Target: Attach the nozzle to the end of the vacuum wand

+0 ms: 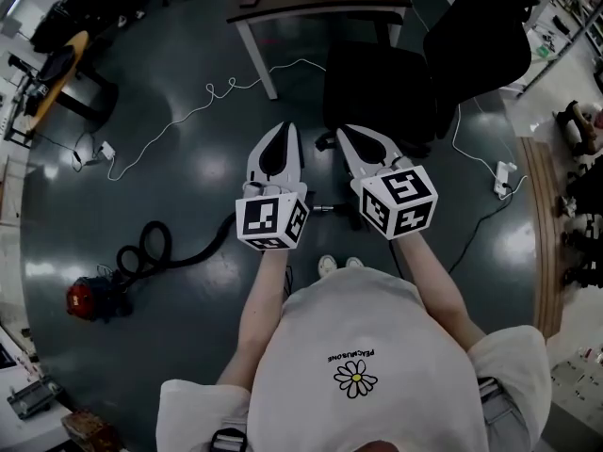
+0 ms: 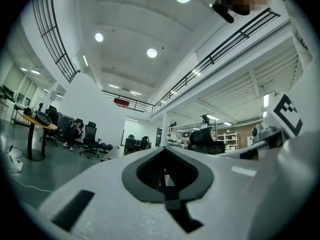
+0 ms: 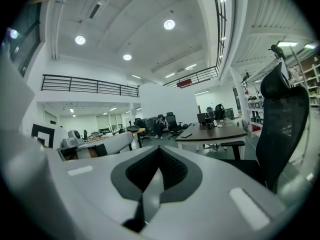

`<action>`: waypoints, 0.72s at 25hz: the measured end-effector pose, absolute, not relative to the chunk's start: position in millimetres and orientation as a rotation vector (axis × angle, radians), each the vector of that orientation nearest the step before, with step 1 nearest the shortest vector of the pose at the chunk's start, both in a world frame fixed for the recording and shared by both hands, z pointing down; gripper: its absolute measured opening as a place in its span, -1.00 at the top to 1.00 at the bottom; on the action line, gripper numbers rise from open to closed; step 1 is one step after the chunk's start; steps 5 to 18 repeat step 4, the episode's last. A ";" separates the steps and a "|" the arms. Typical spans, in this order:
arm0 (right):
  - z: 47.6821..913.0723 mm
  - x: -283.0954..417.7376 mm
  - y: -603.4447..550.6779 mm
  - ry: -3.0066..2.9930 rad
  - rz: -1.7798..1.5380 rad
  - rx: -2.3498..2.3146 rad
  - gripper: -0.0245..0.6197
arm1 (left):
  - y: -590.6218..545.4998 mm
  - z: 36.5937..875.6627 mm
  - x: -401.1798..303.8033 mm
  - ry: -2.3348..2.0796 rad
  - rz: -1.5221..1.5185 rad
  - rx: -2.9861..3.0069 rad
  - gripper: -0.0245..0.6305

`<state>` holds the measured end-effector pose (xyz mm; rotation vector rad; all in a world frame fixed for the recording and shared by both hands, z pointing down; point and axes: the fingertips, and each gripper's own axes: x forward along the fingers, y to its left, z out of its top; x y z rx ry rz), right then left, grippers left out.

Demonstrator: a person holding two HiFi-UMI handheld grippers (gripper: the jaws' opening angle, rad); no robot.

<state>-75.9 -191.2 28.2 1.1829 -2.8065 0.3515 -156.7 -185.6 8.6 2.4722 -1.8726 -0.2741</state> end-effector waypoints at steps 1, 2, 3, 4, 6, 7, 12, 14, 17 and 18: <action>26.4 -74.7 -190.7 -2.811 0.352 1.181 0.90 | -185.1 7.6 -155.7 -1.874 -0.275 2.471 0.91; 24.6 -73.2 -190.5 -2.816 0.352 1.180 0.90 | -184.6 6.4 -154.3 -1.875 -0.277 2.471 0.91; 22.8 -71.5 -190.3 -2.821 0.352 1.180 0.90 | -184.1 5.2 -152.6 -1.876 -0.280 2.472 0.91; 21.0 -69.7 -190.1 -2.826 0.351 1.179 0.90 | -183.6 3.9 -150.8 -1.877 -0.282 2.474 0.91; 21.0 -69.7 -190.1 -2.826 0.351 1.179 0.90 | -183.6 3.9 -150.8 -1.877 -0.282 2.474 0.91; 21.0 -69.7 -190.1 -2.826 0.351 1.179 0.90 | -183.6 3.9 -150.8 -1.877 -0.282 2.474 0.91; 21.0 -69.7 -190.1 -2.826 0.351 1.179 0.90 | -183.6 3.9 -150.8 -1.877 -0.282 2.474 0.91; 21.0 -69.7 -190.1 -2.826 0.351 1.179 0.90 | -183.6 3.9 -150.8 -1.877 -0.282 2.474 0.91; 21.0 -69.7 -190.1 -2.826 0.351 1.179 0.90 | -183.6 3.9 -150.8 -1.877 -0.282 2.474 0.91; 21.0 -69.7 -190.1 -2.826 0.351 1.179 0.90 | -183.6 3.9 -150.8 -1.877 -0.282 2.474 0.91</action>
